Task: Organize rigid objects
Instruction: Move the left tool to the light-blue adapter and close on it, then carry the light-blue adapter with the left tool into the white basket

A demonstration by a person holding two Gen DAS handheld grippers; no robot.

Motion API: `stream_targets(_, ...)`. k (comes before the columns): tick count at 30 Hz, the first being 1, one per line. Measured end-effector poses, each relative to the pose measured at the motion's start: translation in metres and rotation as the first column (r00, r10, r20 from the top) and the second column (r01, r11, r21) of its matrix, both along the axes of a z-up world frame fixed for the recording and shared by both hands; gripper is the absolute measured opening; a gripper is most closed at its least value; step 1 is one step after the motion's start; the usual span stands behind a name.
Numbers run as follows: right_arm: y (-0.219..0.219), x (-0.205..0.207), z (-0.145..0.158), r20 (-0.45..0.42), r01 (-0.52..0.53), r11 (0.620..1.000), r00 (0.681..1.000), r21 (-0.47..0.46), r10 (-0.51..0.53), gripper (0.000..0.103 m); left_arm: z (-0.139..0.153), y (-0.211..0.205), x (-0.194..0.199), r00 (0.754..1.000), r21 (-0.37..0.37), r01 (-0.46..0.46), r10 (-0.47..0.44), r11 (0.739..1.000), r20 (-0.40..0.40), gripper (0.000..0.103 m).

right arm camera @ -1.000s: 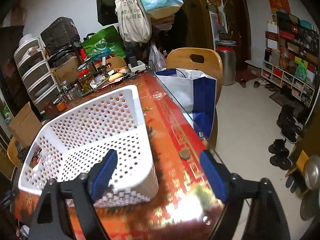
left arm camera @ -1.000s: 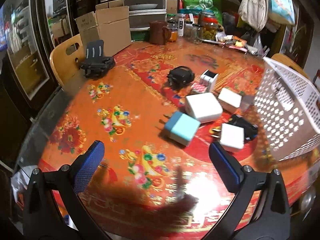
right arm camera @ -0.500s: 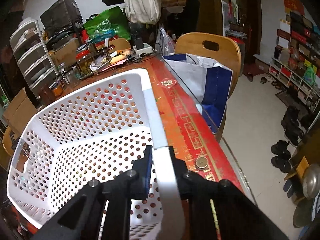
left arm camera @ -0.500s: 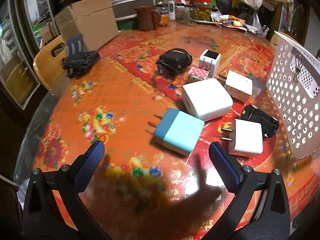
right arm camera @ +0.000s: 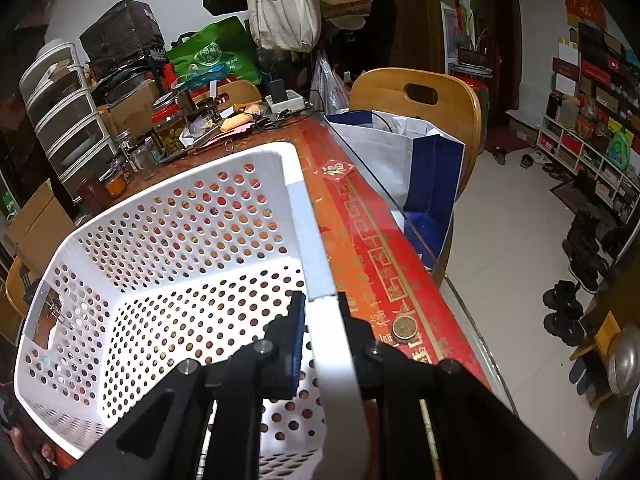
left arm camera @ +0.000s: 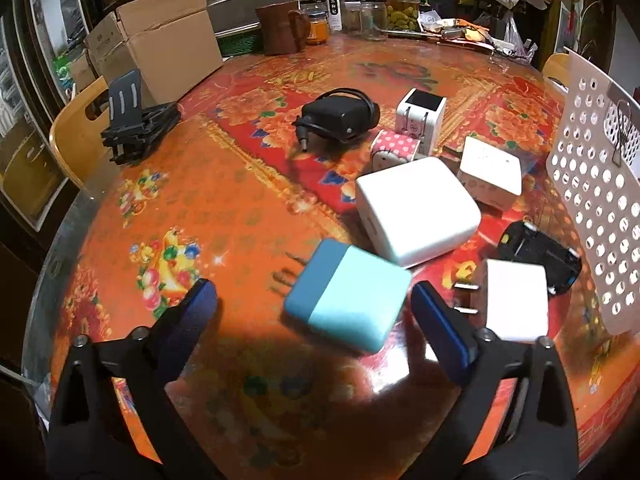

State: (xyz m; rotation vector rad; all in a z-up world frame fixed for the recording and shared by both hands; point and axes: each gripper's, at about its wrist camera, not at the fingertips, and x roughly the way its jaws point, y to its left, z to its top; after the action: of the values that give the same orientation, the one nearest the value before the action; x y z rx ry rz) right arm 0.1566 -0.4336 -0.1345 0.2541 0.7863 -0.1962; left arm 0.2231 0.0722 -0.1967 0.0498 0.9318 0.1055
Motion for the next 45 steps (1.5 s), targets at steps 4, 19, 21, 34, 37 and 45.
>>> stream_targets(4,0.000,0.000,0.000,0.001,0.000,1.000,1.000,0.001,0.000,0.012,0.002,-0.005,0.000,1.000,-0.016,0.012,-0.012,1.000,0.009,0.068)
stream_targets(19,-0.001,-0.001,0.000,0.012,-0.015,1.000,1.000,-0.003,0.015,0.012,0.043,-0.019,-0.026,0.980,0.251,-0.145,0.105,0.957,0.167,0.064)
stream_targets(21,0.000,-0.001,0.001,0.013,-0.019,1.000,1.000,-0.002,0.019,0.012,0.055,-0.023,-0.028,0.975,0.291,-0.158,0.102,0.944,0.198,0.064)
stream_targets(34,0.000,0.000,0.001,0.013,-0.037,0.999,0.999,-0.004,0.037,0.012,0.137,-0.093,-0.034,0.949,0.474,-0.102,-0.057,0.875,0.309,0.064)
stream_targets(37,0.000,0.000,0.001,0.013,-0.041,0.999,0.999,-0.004,0.041,0.012,0.154,-0.119,-0.031,0.940,0.515,-0.070,-0.116,0.854,0.320,0.064)
stream_targets(45,0.000,0.001,0.001,0.014,-0.043,0.999,0.999,-0.006,0.043,0.012,0.173,-0.197,-0.021,0.914,0.594,0.048,-0.275,0.803,0.298,0.064)
